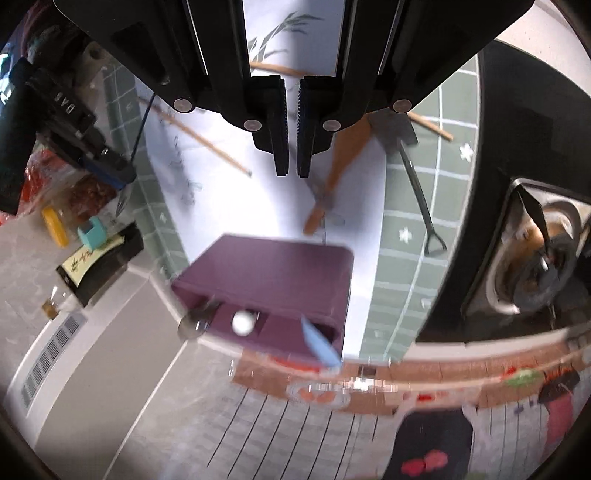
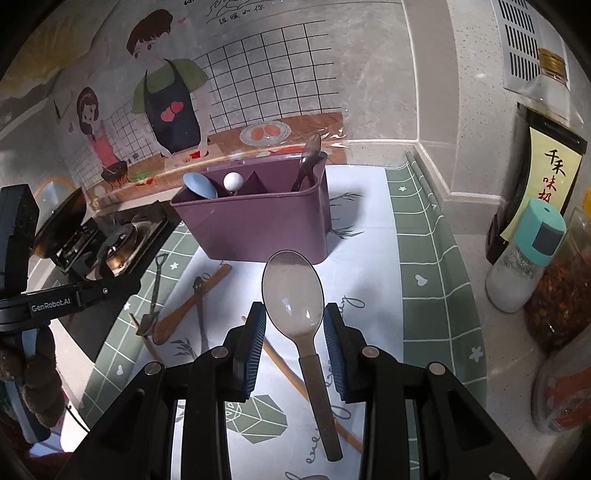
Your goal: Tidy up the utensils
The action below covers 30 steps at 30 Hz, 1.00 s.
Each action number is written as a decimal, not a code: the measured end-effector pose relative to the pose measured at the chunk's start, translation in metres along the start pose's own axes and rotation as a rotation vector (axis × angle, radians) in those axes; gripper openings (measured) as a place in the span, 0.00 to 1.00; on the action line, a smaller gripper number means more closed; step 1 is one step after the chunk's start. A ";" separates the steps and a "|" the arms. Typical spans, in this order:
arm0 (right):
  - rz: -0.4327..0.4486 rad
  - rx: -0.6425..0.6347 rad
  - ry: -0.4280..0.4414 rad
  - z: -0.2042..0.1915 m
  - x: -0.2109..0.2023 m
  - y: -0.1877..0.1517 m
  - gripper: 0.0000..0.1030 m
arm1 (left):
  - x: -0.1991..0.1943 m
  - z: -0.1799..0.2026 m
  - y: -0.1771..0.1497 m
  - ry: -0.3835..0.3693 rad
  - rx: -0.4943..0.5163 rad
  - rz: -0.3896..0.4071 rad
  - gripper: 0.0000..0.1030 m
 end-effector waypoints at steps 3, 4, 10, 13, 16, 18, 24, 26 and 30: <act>-0.023 0.010 -0.003 0.002 0.004 -0.003 0.29 | 0.015 0.001 -0.014 -0.043 0.022 -0.057 0.11; -0.030 0.016 -0.007 0.004 0.005 -0.005 0.29 | 0.021 0.005 -0.019 -0.054 0.048 -0.079 0.18; -0.056 0.023 -0.017 0.008 0.007 -0.015 0.29 | 0.044 0.014 -0.025 -0.089 0.089 -0.153 0.32; -0.064 0.028 -0.018 0.009 0.006 -0.019 0.29 | 0.060 0.022 -0.011 -0.109 0.140 -0.176 0.37; -0.079 0.022 -0.025 0.008 0.006 -0.022 0.29 | 0.086 0.029 0.006 -0.129 0.195 -0.234 0.39; -0.084 0.015 -0.029 0.007 0.005 -0.024 0.29 | 0.106 0.029 0.015 -0.098 0.217 -0.263 0.39; -0.089 -0.002 -0.056 0.010 -0.002 -0.028 0.29 | 0.109 0.009 0.025 -0.092 0.181 -0.277 0.39; -0.097 0.013 -0.062 0.015 -0.002 -0.031 0.29 | 0.104 -0.001 0.025 -0.085 0.167 -0.277 0.39; -0.103 0.028 -0.060 0.020 0.000 -0.032 0.29 | 0.086 -0.023 0.012 -0.096 0.123 -0.304 0.39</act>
Point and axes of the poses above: each gripper's, at about its wrist camera, not at the fingertips, and x roughly the way its jaws point, z to its right, y to its top, the point moved 3 cm from there along x, roughly the way its jaws point, and after that the axes turned 11 degrees about -x, right-handed, at the moved point
